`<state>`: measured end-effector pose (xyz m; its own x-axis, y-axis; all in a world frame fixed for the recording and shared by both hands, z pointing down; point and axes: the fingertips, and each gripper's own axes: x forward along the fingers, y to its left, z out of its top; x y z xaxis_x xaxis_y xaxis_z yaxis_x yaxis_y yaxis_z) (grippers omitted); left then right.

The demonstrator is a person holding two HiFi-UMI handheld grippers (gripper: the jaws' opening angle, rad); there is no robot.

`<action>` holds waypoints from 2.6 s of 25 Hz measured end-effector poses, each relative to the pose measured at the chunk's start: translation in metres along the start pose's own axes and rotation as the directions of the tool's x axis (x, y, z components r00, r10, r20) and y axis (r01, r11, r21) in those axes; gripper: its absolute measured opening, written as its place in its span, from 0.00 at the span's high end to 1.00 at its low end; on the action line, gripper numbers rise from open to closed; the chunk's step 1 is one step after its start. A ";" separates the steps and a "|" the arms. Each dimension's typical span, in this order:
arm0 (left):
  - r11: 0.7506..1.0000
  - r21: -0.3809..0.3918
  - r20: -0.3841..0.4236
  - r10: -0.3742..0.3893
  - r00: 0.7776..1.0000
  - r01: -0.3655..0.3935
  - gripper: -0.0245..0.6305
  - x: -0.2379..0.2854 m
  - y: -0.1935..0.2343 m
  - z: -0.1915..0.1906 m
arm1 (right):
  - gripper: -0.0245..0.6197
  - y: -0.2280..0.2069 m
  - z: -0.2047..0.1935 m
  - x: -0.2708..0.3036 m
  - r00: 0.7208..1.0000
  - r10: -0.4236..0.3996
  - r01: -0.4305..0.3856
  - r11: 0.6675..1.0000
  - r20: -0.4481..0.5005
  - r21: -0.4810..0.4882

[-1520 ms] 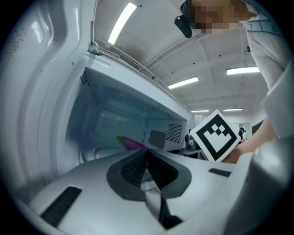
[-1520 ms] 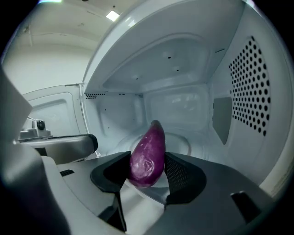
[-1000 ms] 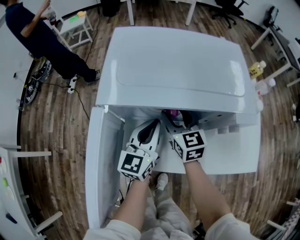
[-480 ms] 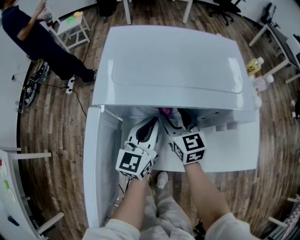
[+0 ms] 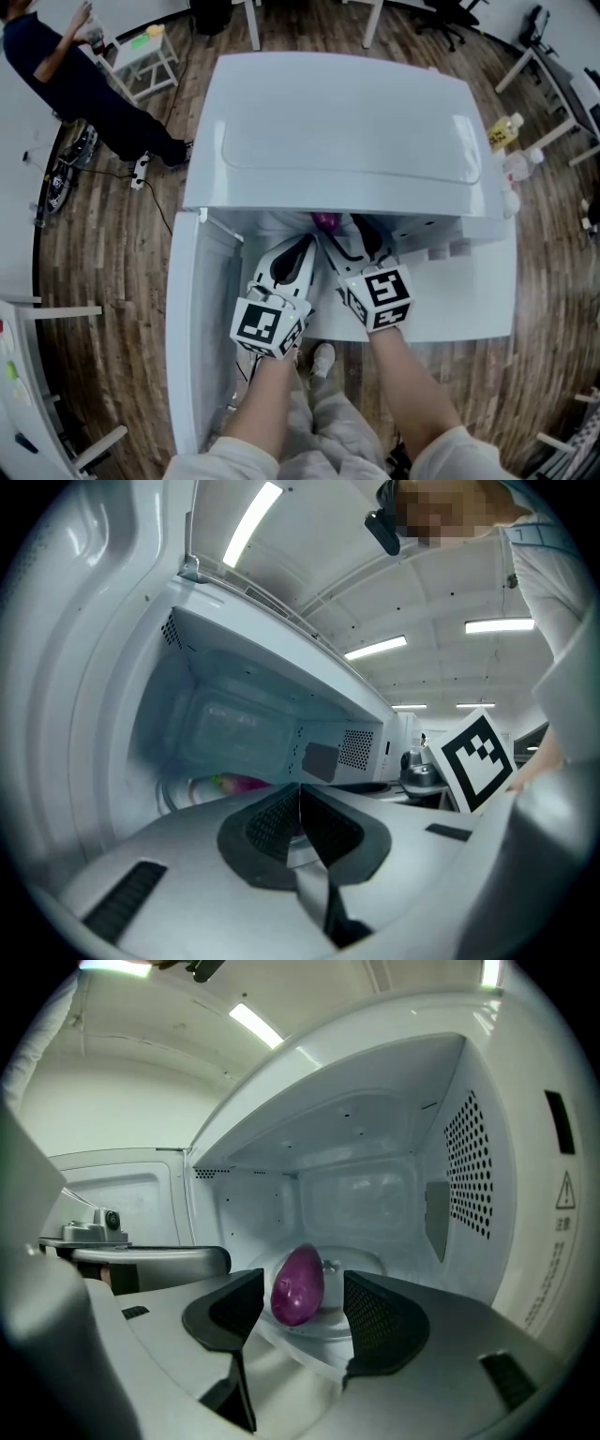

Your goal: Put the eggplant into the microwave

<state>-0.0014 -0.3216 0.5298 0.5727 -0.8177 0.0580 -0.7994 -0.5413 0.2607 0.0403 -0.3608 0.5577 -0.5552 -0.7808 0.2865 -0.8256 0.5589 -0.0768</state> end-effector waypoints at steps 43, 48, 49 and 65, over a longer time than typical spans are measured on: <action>0.999 0.029 0.011 -0.047 0.999 0.046 0.95 -0.017 -0.054 0.025 | 0.90 0.015 0.035 -0.087 0.996 0.015 -0.006 0.995 0.084 -0.096; 0.998 0.027 0.014 -0.053 0.998 0.053 0.95 -0.027 -0.065 0.031 | 0.91 0.024 0.042 -0.104 0.995 0.031 -0.022 0.995 0.090 -0.101; 0.998 0.025 0.014 -0.056 0.998 0.055 0.95 -0.029 -0.068 0.033 | 0.91 0.026 0.043 -0.108 0.995 0.035 -0.026 0.994 0.091 -0.102; 0.991 -0.001 0.029 -0.137 0.990 0.137 0.95 -0.063 -0.123 0.058 | 0.91 0.055 0.061 -0.179 0.990 0.079 -0.066 0.991 0.112 -0.119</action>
<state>0.0508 -0.2149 0.4384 0.6711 -0.7414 -0.0057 -0.7135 -0.6478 0.2669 0.0878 -0.2076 0.4437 -0.6267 -0.7604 0.1703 -0.7695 0.6384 0.0184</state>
